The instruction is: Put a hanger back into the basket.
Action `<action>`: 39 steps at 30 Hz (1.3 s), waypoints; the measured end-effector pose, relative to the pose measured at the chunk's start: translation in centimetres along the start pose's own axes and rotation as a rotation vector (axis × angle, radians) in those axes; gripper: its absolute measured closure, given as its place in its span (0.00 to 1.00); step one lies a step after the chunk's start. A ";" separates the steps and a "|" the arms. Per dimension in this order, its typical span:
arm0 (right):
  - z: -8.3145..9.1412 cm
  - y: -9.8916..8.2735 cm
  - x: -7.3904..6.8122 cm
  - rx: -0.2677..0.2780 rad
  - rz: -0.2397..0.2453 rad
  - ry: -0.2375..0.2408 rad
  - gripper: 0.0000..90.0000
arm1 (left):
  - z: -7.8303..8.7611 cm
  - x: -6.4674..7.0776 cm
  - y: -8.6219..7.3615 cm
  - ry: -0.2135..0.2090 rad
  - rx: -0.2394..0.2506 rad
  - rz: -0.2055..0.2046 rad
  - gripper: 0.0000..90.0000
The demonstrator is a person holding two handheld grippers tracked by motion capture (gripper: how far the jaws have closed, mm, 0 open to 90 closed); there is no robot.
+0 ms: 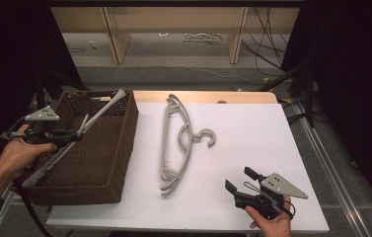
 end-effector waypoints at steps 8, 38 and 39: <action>0.1 -0.2 0.0 -0.015 -0.004 0.007 0.22 | -1.3 0.2 -0.4 0.005 -0.039 -0.003 0.90; 0.0 0.0 -0.1 0.003 0.001 0.012 0.22 | -6.4 0.3 -3.9 0.005 -0.197 0.070 0.69; 0.0 0.0 -0.1 0.004 0.001 0.012 0.22 | -6.3 0.3 -3.8 0.018 -0.187 0.070 0.69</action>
Point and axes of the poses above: each handheld gripper's, and its own axes: z roughly backward along the jaws, y roughly out of its top, x roughly to its right, the point moved 10 cm from there along -z, roughly forward along the jaws, and after that the axes turned 1 degree about x, right-handed, at the moved point
